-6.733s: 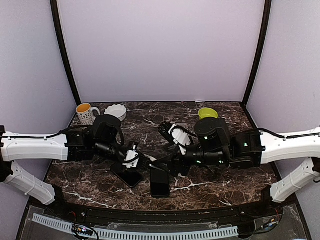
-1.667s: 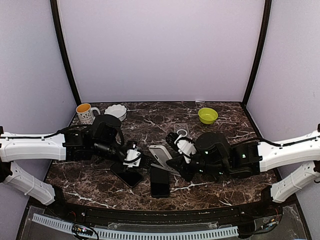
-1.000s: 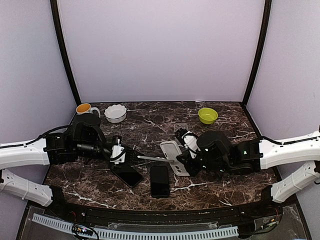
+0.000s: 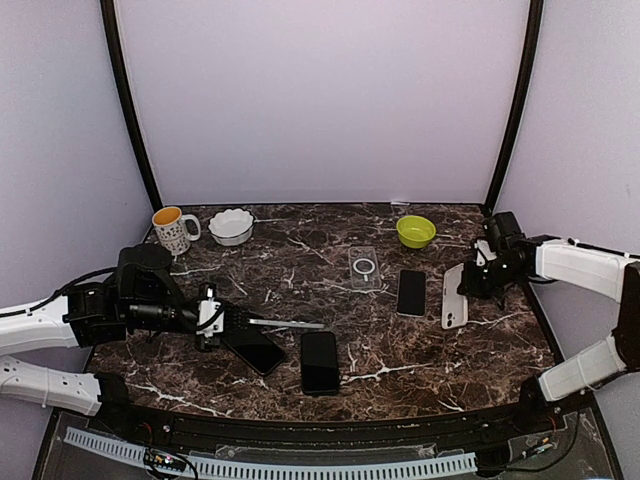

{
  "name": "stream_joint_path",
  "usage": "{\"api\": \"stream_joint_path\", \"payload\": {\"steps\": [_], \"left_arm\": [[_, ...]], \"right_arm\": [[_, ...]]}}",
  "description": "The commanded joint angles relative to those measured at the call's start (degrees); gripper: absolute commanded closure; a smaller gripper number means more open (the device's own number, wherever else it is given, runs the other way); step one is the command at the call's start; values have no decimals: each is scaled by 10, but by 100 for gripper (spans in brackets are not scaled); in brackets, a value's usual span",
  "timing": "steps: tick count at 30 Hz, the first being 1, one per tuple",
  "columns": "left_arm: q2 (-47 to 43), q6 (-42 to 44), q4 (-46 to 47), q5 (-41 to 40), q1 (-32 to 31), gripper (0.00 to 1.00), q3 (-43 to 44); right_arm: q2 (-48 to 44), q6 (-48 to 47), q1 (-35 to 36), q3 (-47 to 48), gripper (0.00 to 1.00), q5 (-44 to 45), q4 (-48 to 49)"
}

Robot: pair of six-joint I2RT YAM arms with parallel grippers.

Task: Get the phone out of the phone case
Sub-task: Place the phone case at the center of the board.

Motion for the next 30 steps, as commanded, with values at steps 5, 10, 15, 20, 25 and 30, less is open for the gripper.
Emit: {"api": "stream_joint_path", "payload": {"steps": [5, 10, 15, 20, 25, 30], "left_arm": [[-10, -33, 18, 5, 2, 100, 0], [-8, -47, 17, 9, 2, 100, 6], [-2, -58, 23, 17, 3, 100, 9], [8, -62, 31, 23, 2, 100, 12], [22, -71, 40, 27, 2, 100, 20], [38, -85, 48, 32, 3, 100, 29]], "right_arm": [[94, 0, -93, 33, 100, -217, 49], [137, -8, -106, 51, 100, -237, 58], [165, -13, -115, 61, 100, -218, 55], [184, -3, -116, 45, 91, -220, 78], [169, -5, -117, 45, 61, -186, 72], [128, -14, -117, 64, 35, -134, 43]]}}
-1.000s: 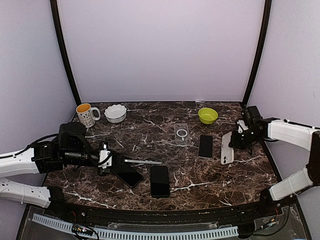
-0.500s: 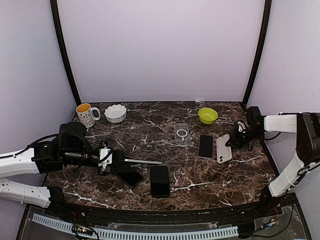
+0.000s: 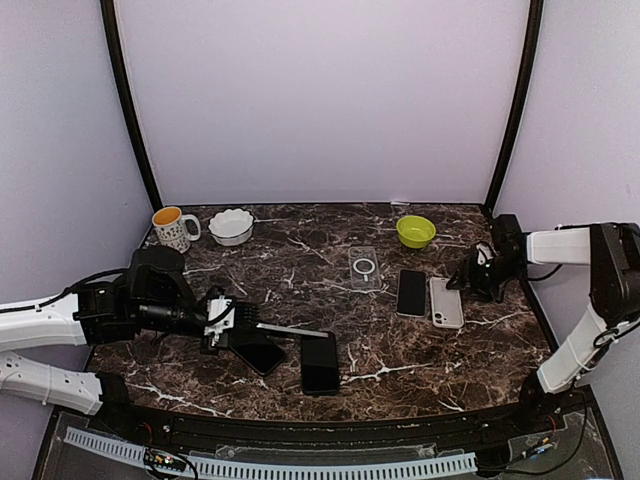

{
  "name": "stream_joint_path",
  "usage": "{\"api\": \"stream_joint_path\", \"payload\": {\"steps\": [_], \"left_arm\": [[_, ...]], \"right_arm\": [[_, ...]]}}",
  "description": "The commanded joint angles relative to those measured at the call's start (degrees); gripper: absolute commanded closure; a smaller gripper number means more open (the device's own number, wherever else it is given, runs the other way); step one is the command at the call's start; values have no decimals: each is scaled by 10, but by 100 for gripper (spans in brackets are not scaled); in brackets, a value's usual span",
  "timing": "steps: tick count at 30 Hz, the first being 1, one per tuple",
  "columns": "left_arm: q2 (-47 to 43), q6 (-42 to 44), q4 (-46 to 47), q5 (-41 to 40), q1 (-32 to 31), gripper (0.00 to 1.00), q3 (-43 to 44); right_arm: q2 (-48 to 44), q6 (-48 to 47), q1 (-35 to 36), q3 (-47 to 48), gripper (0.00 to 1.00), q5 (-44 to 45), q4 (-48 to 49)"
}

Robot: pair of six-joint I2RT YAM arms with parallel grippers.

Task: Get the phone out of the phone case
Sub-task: Place the phone case at the center of the board, then pass from the left arm to the right

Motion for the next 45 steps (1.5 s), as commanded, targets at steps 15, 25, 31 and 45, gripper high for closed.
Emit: {"api": "stream_joint_path", "payload": {"steps": [15, 25, 31, 45], "left_arm": [[89, -227, 59, 54, 5, 100, 107], [134, -360, 18, 149, 66, 100, 187], [157, -403, 25, 218, 79, 100, 197], [179, -433, 43, 264, 77, 100, 205]], "right_arm": [[-269, -30, 166, -42, 8, 2, 36], [-513, -115, 357, -192, 11, -129, 252], [-490, -158, 440, -175, 13, -100, 284], [-314, -226, 557, -104, 28, -30, 332]]}}
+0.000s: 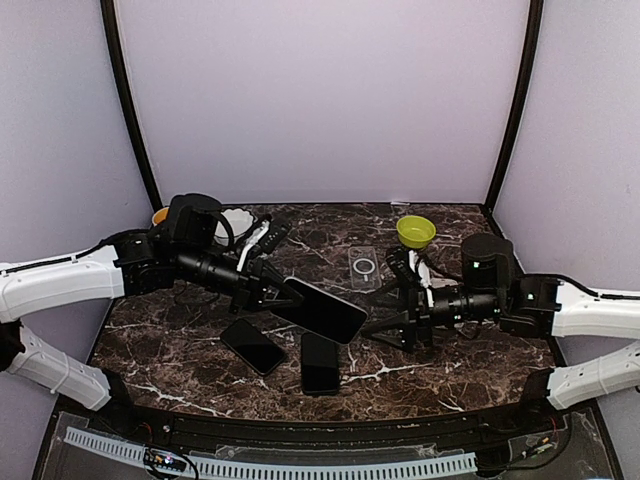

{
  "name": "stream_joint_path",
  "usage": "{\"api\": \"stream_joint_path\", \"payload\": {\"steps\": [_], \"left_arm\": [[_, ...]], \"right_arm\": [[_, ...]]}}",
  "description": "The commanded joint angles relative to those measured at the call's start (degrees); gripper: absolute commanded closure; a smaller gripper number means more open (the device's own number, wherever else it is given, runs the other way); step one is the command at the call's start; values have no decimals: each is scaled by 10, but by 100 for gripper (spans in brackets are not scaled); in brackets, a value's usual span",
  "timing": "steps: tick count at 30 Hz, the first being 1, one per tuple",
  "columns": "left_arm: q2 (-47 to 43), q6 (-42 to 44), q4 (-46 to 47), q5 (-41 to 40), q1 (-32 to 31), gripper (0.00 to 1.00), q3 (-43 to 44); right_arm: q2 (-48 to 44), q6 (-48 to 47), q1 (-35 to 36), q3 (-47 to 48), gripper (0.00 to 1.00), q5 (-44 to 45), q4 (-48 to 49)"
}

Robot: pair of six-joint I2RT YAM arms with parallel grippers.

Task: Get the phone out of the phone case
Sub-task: Pass from the left arm to the right

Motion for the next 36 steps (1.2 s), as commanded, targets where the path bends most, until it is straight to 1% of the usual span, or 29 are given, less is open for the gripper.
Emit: {"api": "stream_joint_path", "payload": {"steps": [1, 7, 12, 14, 18, 19, 22, 23, 24, 25, 26, 27, 28, 30, 32, 34, 35, 36], "left_arm": [[-14, -3, 33, 29, -1, 100, 25], [-18, 6, 34, 36, -2, 100, 22], [-19, 14, 30, 41, -4, 100, 18], [-21, 17, 28, 42, -5, 100, 16], [-26, 22, 24, 41, -7, 100, 13], [-28, 25, 20, 41, -7, 100, 13], [-35, 30, 15, 37, -8, 100, 11], [-37, 32, 14, 33, -8, 97, 10], [-41, 34, 12, 31, -8, 92, 8], [-43, 34, 10, 23, -8, 75, 7], [-47, 34, 6, 18, -8, 63, 4], [-51, 34, 4, 10, -8, 41, 2], [-60, 35, 2, 6, -8, 23, -7], [-79, 32, 5, -16, -8, 4, -24], [-101, 26, 6, -53, -8, 2, -46], [-123, 19, -1, -110, -8, 1, -65], [-129, 11, -7, -171, -8, 1, -69], [-141, -13, -21, -205, -8, 1, -77]], "right_arm": [[19, -14, 26, 16, 30, 8, 62], [54, -13, 45, 17, 38, 8, 83], [69, 0, 50, 16, 58, -3, 111], [71, 5, 49, 13, 68, -10, 122], [77, 10, 53, 5, 96, -28, 142], [78, 9, 54, 4, 100, -31, 143], [83, 12, 59, 2, 100, -44, 145], [85, 14, 60, 2, 100, -47, 148], [87, 18, 61, 2, 100, -48, 150], [88, 23, 61, 1, 100, -45, 156], [89, 30, 61, 0, 100, -38, 162], [90, 39, 61, -1, 100, -26, 165], [91, 47, 62, 1, 100, -8, 166], [96, 74, 61, 4, 100, 40, 166], [104, 110, 61, 6, 100, 107, 167], [116, 153, 61, 3, 100, 175, 173], [124, 179, 61, 2, 100, 206, 178], [134, 203, 61, 1, 100, 233, 184]]}}
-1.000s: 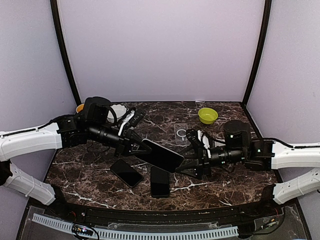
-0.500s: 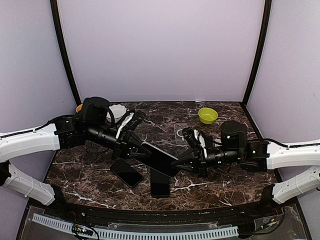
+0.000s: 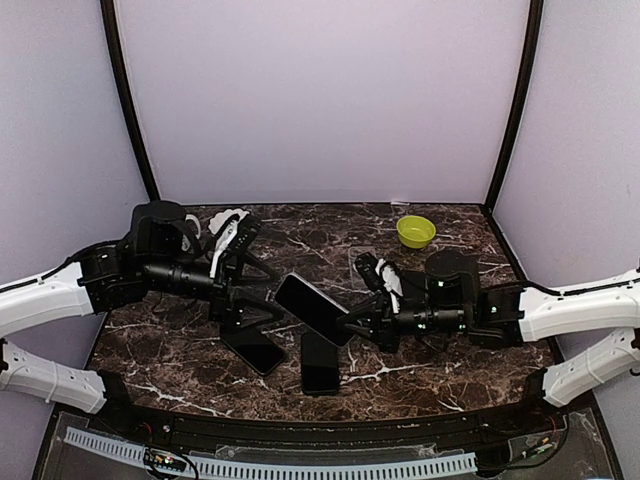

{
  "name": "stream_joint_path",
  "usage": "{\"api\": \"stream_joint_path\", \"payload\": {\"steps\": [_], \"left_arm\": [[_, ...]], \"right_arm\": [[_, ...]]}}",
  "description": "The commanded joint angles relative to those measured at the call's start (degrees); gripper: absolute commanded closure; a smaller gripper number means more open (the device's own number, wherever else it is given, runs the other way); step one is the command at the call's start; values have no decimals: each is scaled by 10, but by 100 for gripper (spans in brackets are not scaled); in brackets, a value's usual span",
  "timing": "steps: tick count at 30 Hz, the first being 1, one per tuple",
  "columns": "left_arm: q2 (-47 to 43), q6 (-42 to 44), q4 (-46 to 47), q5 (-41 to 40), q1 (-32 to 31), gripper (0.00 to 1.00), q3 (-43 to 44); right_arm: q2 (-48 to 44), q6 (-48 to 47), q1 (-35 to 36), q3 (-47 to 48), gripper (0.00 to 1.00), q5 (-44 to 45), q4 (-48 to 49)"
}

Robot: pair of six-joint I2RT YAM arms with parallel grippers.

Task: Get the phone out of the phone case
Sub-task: Pass from the left arm to the right, then place the phone at the center of the board.

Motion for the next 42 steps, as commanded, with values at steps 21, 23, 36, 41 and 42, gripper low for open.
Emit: {"api": "stream_joint_path", "payload": {"steps": [21, 23, 36, 41, 42], "left_arm": [[-128, -151, -239, -533, 4, 1, -54], [-136, -127, -257, -518, 4, 1, -48], [-221, -163, -295, -544, 4, 1, -59], [-237, -156, -289, -538, 4, 1, -64], [-238, -157, -288, -538, 4, 1, -67]], "right_arm": [[360, 402, -56, 240, 100, 372, 23], [386, 406, -63, 267, 100, 367, 20], [494, 430, -100, 338, 100, 326, 38], [511, 417, -108, 348, 100, 318, 27], [510, 419, -110, 345, 100, 319, 27]]}}
